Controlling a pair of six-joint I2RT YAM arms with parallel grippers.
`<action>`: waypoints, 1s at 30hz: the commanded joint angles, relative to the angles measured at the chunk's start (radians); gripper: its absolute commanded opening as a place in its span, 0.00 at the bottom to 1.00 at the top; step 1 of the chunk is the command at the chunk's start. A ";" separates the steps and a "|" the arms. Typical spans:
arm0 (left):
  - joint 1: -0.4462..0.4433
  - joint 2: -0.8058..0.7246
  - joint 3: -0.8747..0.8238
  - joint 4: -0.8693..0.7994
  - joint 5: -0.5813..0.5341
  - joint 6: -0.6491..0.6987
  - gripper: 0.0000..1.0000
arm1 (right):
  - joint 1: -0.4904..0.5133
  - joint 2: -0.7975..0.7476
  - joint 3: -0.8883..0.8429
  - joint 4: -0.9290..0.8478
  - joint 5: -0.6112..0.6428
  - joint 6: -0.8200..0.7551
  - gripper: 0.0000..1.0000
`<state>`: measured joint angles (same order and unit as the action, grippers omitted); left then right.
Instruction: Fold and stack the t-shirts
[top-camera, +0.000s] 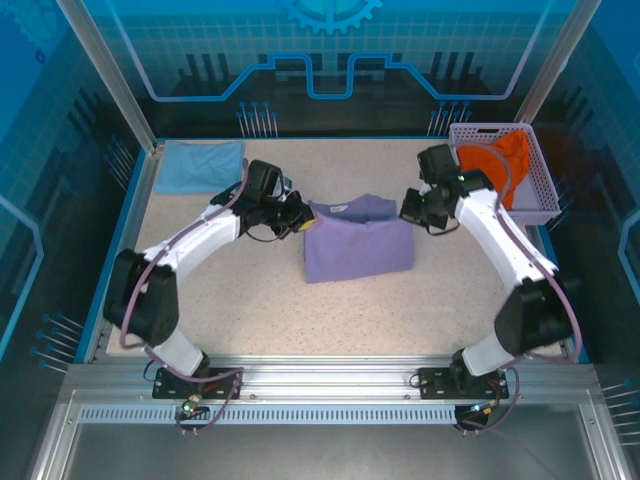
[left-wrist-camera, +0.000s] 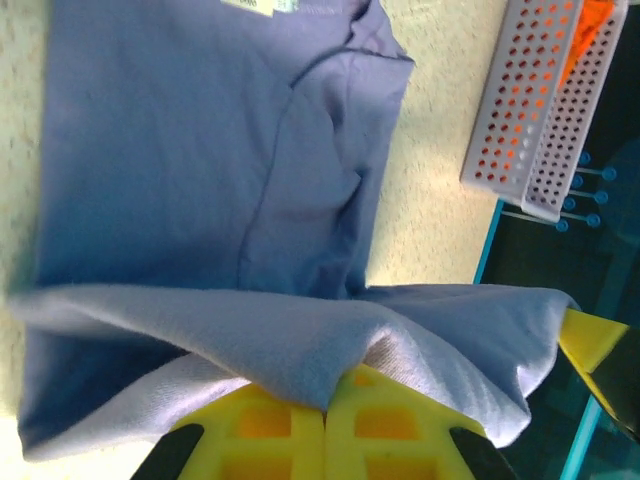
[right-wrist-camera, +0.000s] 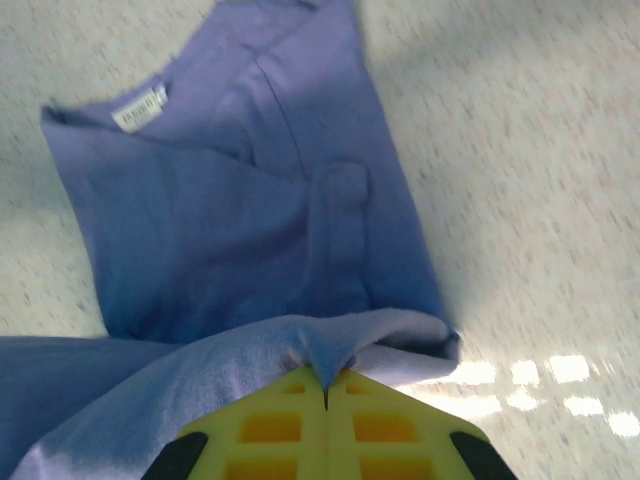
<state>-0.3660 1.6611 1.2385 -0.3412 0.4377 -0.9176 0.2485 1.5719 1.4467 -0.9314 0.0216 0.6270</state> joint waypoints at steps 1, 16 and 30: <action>0.047 0.114 0.103 0.025 0.061 -0.015 0.00 | -0.033 0.141 0.154 0.018 -0.027 -0.041 0.00; 0.256 0.634 0.482 0.119 0.136 -0.236 0.10 | -0.164 1.046 1.168 -0.129 -0.323 0.060 0.36; 0.145 0.332 0.369 0.029 -0.038 -0.065 0.70 | -0.113 0.491 0.372 0.218 -0.321 0.040 0.52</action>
<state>-0.1394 2.0903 1.6577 -0.2932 0.4370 -1.0420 0.0914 2.2024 1.9587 -0.8722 -0.2893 0.6785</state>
